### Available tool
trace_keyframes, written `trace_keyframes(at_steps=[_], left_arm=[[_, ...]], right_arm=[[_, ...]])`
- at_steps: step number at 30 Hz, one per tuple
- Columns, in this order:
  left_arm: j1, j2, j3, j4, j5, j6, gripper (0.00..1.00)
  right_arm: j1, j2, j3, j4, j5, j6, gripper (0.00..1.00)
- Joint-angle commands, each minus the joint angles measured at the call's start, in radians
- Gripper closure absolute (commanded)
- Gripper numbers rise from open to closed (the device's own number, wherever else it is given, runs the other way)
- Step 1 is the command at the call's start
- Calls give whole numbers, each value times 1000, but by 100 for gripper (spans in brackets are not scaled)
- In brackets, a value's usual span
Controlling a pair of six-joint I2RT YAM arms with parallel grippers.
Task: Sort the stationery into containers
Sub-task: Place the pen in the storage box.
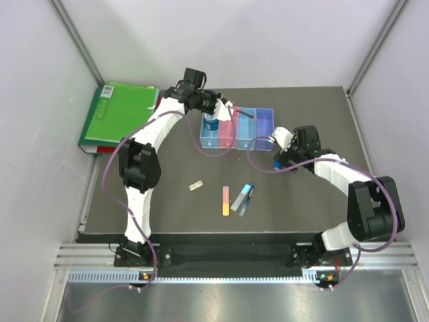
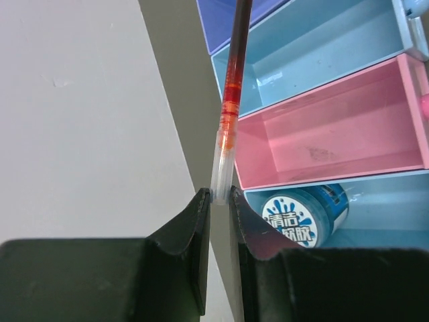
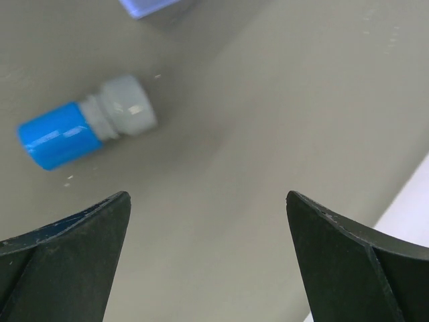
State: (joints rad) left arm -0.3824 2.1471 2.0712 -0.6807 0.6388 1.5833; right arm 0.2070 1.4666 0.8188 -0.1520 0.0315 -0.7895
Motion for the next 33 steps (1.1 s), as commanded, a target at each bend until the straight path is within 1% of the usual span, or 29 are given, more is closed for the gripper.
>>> trace_keyframes(at_steps=[1,6,14,17,20,28,30,33], left_arm=[[-7,-24,0,101,56,43,100],[-16,-26,-2,119,70,29,100],[-19,-13,-11,139,81,30,100],[-23,-24,-31,167,91,-6,100],[-23,-30,-52,187,85,-8,100],[-23,28,-60,202,27,93,100],[-23,33,-86,249,4,132,100],[-23,48,-88,253,-13,220,100]], right_arm=[[-6,6,26,-43,-65,-33,0],[-6,9,-21,-40,-56,-66,0],[-4,0,-56,-6,-44,-54,0],[-6,-5,-73,15,-35,-60,0],[-6,-9,-73,14,-36,-54,0],[-6,-26,-76,23,-35,-44,0],[-6,-34,-73,19,-36,-34,0],[-6,-37,-69,17,-35,-27,0]])
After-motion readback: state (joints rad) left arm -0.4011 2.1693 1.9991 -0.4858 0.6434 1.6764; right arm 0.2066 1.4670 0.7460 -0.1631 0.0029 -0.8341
